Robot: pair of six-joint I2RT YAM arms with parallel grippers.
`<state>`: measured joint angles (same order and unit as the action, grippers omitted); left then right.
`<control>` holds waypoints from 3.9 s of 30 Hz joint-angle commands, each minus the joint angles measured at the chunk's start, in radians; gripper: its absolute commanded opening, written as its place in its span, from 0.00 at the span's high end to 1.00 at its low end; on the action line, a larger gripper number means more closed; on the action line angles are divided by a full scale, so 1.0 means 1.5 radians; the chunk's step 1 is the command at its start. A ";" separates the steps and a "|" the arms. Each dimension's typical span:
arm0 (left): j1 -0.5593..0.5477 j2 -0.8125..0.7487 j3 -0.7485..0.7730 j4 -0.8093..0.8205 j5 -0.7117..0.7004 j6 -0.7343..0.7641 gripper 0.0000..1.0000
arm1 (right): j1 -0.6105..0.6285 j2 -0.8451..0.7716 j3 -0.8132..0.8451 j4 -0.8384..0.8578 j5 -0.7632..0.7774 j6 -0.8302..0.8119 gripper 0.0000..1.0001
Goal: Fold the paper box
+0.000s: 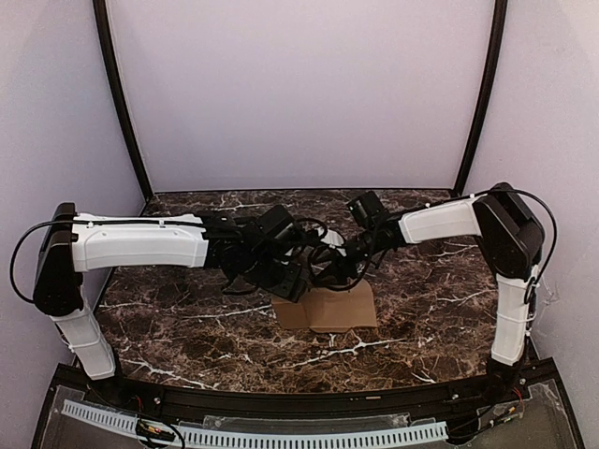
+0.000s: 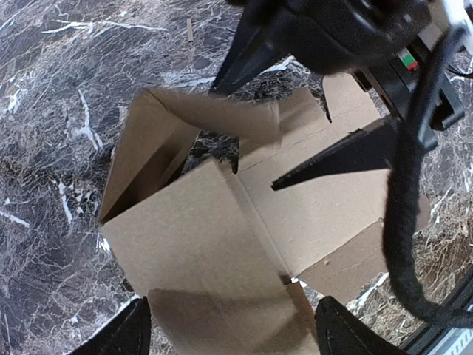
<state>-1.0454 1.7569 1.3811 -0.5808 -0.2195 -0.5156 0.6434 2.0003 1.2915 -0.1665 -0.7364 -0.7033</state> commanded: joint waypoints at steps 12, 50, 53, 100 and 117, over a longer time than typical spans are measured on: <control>0.000 -0.025 -0.040 0.010 -0.065 0.033 0.27 | 0.015 -0.010 -0.003 0.042 0.025 0.073 0.45; -0.132 -0.175 -0.385 0.260 -0.191 -0.042 0.02 | -0.099 -0.208 -0.130 0.040 0.147 0.276 0.60; -0.130 -0.150 -0.371 0.255 -0.270 -0.022 0.03 | -0.103 -0.205 -0.129 0.041 0.159 0.275 0.60; -0.008 -0.213 -0.350 0.260 0.024 0.012 0.08 | -0.024 0.222 0.325 -0.013 -0.055 0.161 0.48; 0.002 -0.251 -0.395 0.211 -0.144 0.026 0.03 | -0.025 0.059 0.110 -0.104 -0.134 0.071 0.50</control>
<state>-1.0523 1.3911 0.8158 -0.2375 -0.3759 -0.4911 0.6044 2.1666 1.5078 -0.3122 -0.8921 -0.5903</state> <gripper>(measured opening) 0.959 0.507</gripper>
